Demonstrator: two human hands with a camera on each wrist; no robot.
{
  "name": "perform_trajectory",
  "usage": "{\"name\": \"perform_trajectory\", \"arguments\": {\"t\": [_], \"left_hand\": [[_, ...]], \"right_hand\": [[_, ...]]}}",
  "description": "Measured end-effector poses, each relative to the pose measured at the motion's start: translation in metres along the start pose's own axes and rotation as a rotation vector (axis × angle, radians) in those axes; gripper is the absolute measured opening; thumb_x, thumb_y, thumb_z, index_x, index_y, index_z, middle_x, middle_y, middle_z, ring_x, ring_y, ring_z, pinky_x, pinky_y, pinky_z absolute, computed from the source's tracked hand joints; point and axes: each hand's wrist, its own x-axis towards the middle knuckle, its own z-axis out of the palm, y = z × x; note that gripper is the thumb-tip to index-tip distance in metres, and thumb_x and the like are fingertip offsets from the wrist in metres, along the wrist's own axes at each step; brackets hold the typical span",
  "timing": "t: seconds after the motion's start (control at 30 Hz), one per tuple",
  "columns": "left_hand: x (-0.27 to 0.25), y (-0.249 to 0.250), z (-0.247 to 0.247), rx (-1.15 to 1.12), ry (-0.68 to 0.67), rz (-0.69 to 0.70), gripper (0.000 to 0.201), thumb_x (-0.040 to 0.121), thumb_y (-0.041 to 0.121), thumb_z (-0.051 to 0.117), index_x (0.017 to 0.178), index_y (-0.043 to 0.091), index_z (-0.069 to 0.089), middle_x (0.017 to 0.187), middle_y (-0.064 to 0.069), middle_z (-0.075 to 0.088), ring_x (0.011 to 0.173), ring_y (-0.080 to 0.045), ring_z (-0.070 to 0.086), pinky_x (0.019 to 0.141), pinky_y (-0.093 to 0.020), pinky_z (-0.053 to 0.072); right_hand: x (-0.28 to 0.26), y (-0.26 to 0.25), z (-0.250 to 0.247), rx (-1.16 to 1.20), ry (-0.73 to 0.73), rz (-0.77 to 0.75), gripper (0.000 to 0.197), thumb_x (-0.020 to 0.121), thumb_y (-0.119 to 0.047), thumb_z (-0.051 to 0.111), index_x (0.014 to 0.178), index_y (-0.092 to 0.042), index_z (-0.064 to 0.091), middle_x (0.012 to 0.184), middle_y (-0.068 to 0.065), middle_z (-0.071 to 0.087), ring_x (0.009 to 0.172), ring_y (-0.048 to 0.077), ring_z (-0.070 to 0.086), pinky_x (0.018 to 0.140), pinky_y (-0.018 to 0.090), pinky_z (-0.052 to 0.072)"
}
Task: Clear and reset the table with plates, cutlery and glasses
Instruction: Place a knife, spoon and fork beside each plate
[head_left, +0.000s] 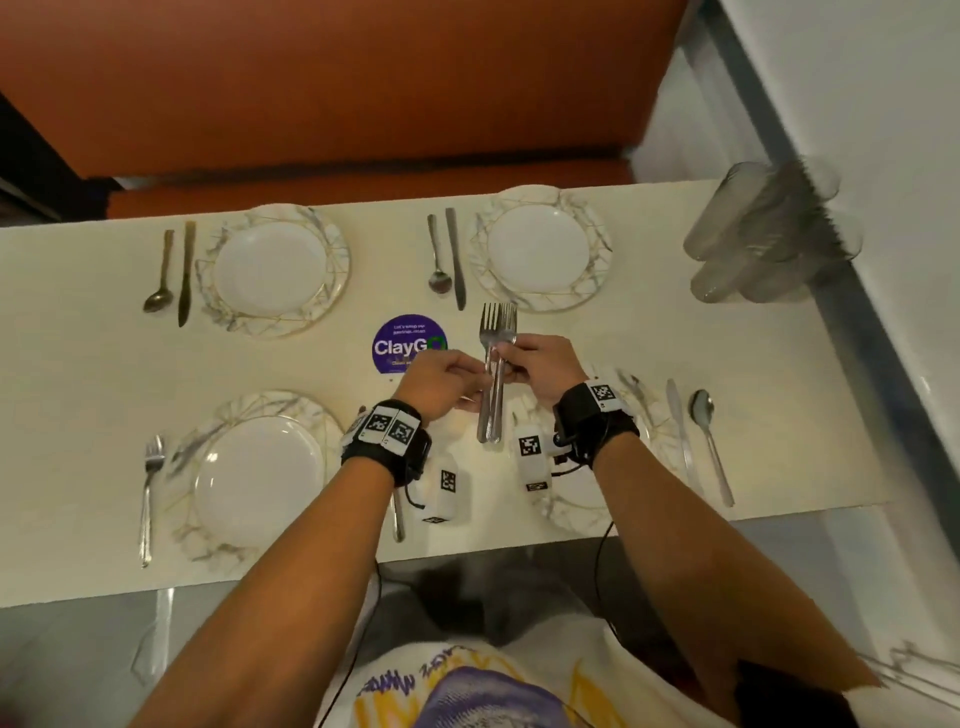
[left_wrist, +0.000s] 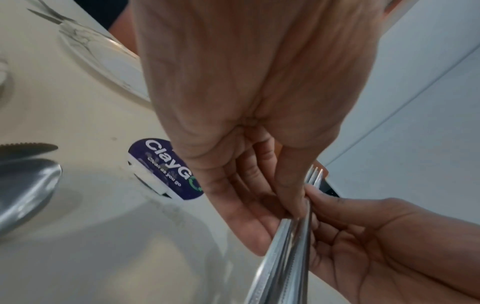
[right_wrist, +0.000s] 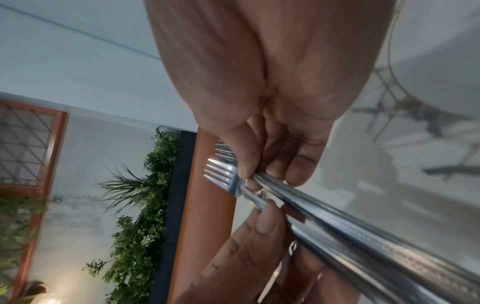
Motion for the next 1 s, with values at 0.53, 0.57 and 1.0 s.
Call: {"name": "perform_trajectory", "arguments": {"t": [0.53,0.57,1.0], "left_hand": [[-0.015,-0.072,0.054,0.035,0.161,-0.321,0.012,0.095,-0.008,0.063,0.096,-0.004,0.074,0.088,-0.021,0.077,0.062,-0.021,0.069,0.058,-0.027,0.062],[-0.016,-0.072,0.056,0.036,0.162,-0.319,0.011,0.095,-0.008,0.062,0.096,-0.007,0.073,0.089,-0.022,0.076,0.061,-0.020,0.068,0.055,-0.025,0.062],[-0.035,-0.080,0.067,0.072,0.195,-0.278,0.014,0.095,-0.010,0.061,0.094,-0.008,0.075,0.076,-0.015,0.073,0.069,-0.026,0.070,0.062,-0.031,0.064]], "right_hand": [[-0.014,0.034,-0.067,0.041,0.075,0.057,0.011,0.094,-0.004,0.065,0.098,-0.006,0.075,0.084,0.012,0.073,0.067,0.019,0.061,0.064,0.029,0.055],[-0.018,0.036,-0.068,0.042,0.079,0.052,0.011,0.093,-0.004,0.066,0.098,-0.005,0.076,0.085,0.012,0.073,0.067,0.019,0.062,0.064,0.029,0.055],[-0.048,0.052,-0.068,0.033,0.113,0.034,0.018,0.093,-0.002,0.065,0.086,-0.014,0.077,0.078,0.006,0.075,0.074,0.026,0.059,0.071,0.038,0.054]]}}
